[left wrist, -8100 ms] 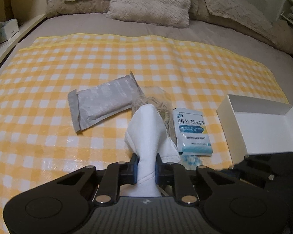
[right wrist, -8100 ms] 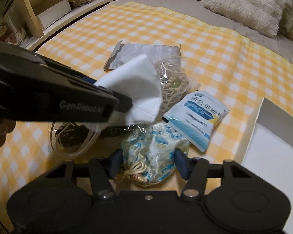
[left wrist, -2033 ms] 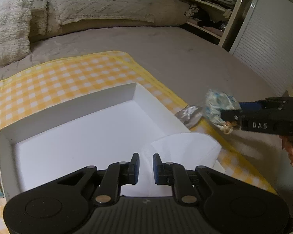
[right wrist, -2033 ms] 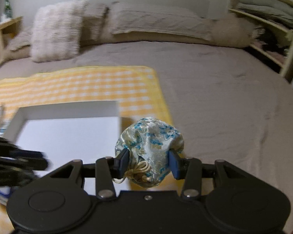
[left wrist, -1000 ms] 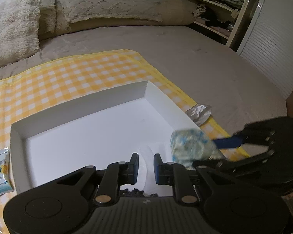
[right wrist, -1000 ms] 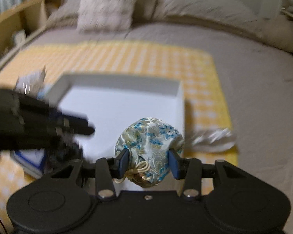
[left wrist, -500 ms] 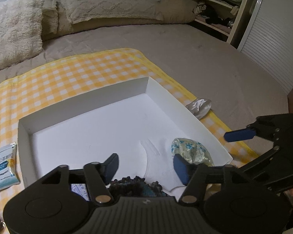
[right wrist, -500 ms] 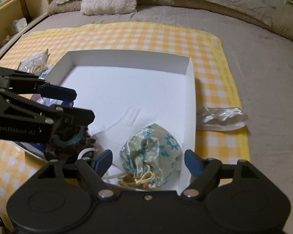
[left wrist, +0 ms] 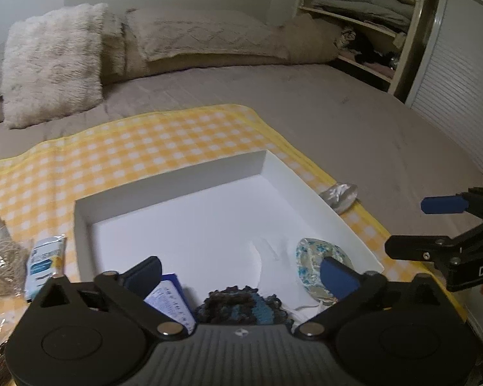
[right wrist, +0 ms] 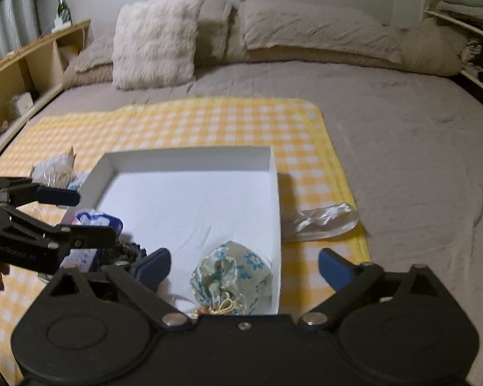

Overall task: Organize soft objects
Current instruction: 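Move both tools out of the box toward the items on the cloth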

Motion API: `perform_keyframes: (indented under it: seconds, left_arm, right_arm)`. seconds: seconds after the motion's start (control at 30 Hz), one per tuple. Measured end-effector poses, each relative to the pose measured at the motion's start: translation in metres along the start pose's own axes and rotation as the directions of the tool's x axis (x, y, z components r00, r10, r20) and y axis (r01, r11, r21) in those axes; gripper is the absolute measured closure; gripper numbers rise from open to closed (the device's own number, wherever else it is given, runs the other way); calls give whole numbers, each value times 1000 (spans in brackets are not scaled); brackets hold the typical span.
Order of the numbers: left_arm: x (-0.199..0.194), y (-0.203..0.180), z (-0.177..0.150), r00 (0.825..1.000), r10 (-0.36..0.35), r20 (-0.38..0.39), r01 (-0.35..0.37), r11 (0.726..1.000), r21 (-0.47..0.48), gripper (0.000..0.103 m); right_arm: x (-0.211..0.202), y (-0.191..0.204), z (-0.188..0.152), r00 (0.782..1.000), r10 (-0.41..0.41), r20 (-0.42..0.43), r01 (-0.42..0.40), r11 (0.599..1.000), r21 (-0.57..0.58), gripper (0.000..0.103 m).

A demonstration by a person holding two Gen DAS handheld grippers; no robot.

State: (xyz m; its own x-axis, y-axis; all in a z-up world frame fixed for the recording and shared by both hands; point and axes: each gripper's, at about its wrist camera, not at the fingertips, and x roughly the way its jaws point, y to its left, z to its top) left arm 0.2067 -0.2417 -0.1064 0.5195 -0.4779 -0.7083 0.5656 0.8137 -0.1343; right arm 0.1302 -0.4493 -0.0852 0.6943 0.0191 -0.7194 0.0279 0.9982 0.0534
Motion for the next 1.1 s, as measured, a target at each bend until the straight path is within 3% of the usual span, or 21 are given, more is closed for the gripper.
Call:
perform_keyframes:
  seconds: [0.27,0.57,1.1]
  left_arm:
    - [-27,10,-6,998,44,52,-43,999,-21,0]
    - [-55,28,-11,991,107,86,-101,992,-69,0]
    - [-110,111,-31,958,267,102,-242,948,-207,0]
  right_arm:
    - [-13,13,-7,999,-17,38,17,1000,-14,0]
    - [-23,25,-3,996,-3,85,-1,999,47,0]
    - [-12,88,18,993,48,109,-46,999,-18,0]
